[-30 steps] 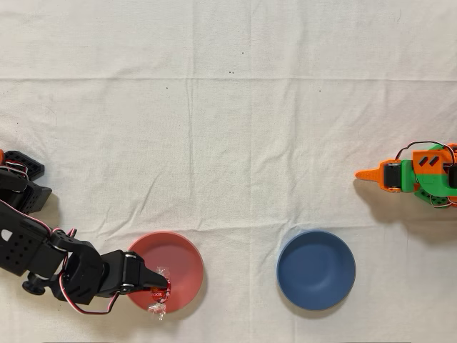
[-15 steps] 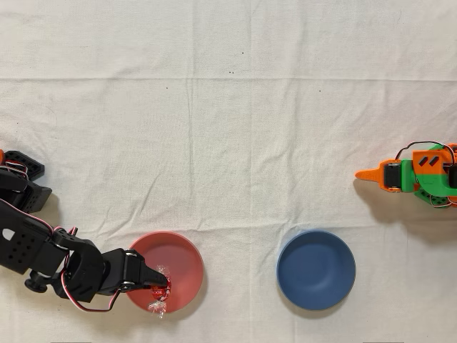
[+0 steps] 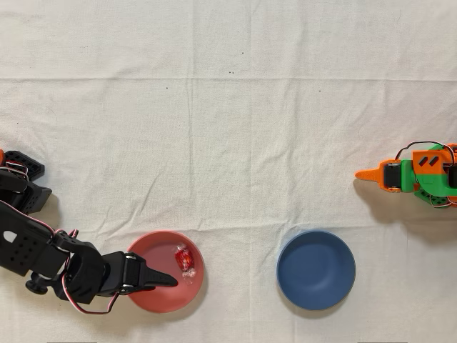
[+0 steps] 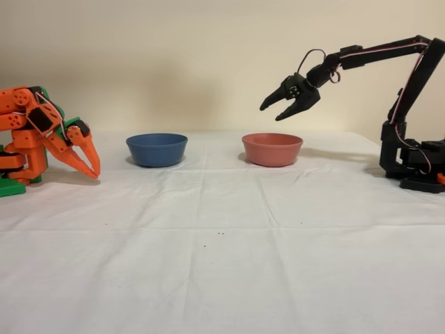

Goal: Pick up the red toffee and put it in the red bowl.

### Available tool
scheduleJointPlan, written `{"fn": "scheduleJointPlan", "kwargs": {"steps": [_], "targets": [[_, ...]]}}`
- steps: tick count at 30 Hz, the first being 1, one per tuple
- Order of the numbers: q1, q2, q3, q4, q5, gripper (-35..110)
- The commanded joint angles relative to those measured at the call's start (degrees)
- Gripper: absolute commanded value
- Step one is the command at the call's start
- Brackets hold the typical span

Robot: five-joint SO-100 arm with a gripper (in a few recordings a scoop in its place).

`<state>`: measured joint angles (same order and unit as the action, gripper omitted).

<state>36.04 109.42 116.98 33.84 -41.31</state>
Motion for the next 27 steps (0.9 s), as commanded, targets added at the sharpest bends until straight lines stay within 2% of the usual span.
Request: {"fn": "scheduleJointPlan", "kwargs": {"steps": [1,16,27], "targets": [[0.1,0.6,-1.0,-1.1,-0.1,30],[0.7,-1.8,-2.1,-1.7,-1.2,33],[0.2,0.2,-6.1,0.8,1.6,32]]}}
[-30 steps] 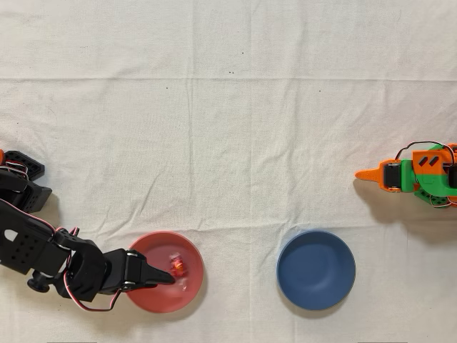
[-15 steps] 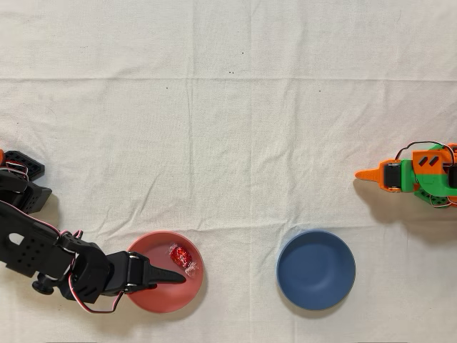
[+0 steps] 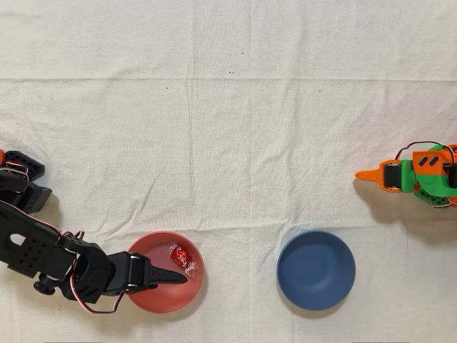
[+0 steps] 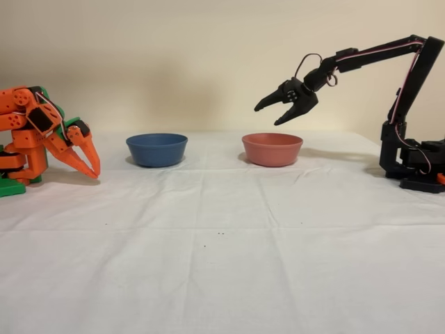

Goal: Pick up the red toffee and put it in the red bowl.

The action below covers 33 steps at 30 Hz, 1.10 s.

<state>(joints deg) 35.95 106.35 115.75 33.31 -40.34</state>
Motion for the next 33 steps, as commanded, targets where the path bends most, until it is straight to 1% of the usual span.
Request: {"fn": "scheduleJointPlan", "kwargs": {"steps": [1,8,18,27,33], "targets": [[0.0,3.6,-5.4,2.0,1.0,32],[-3.8,9.8,-6.0,6.2,3.9,32],[-14.6,20.5,-6.9,12.3,12.2,32],[-23.5,29.3,-1.8,12.8,18.0,32],[-27.9,34.8,5.8,8.7,22.8,31]]}}
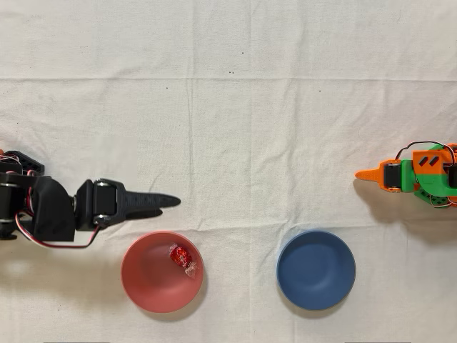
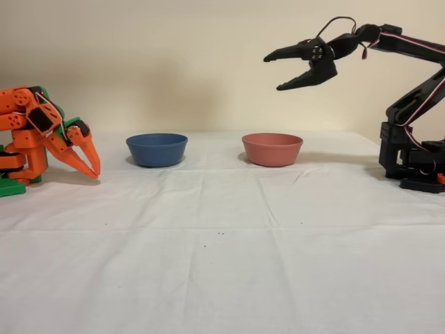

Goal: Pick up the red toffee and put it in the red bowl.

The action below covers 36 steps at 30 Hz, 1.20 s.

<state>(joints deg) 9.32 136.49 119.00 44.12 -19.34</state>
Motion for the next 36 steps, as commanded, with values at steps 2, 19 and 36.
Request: {"fn": "scheduleJointPlan", "kwargs": {"steps": [2,19,36], "targets": [[-2.7,7.7,6.2,-4.2,3.2,30],[-6.6,19.3,21.8,-13.8,6.5,1],[-6.7,38.8,42.4,-10.9,15.6,1]]}}
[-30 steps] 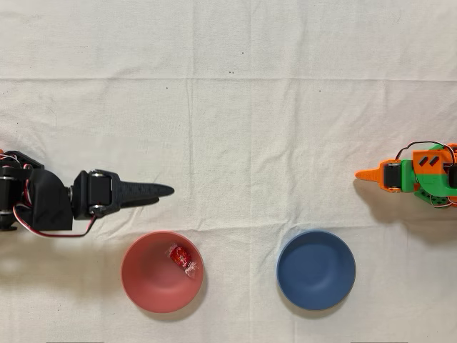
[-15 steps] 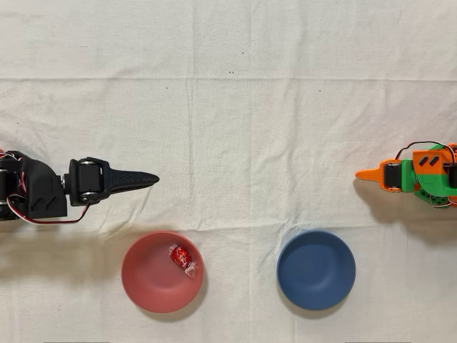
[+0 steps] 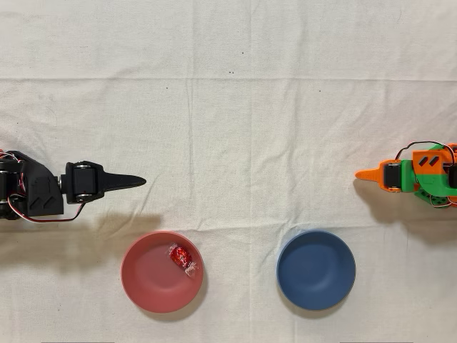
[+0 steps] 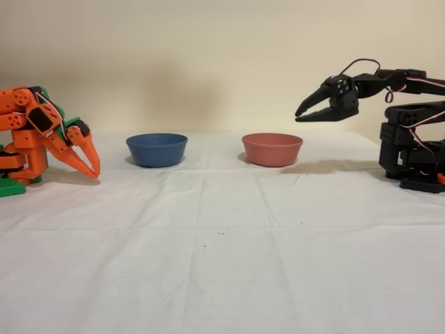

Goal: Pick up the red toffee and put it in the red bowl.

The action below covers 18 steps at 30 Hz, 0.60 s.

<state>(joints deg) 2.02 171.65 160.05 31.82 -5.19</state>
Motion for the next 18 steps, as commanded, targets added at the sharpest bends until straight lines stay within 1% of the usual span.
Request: {"fn": "scheduleJointPlan", "kwargs": {"steps": [1,9,14,18], "targets": [[0.6,4.1,2.0,1.8,2.2,1],[0.7,7.0,9.6,2.7,4.9,1],[0.6,8.0,12.1,3.5,2.9,1],[0.1,7.6,13.6,6.2,1.3,1]]}}
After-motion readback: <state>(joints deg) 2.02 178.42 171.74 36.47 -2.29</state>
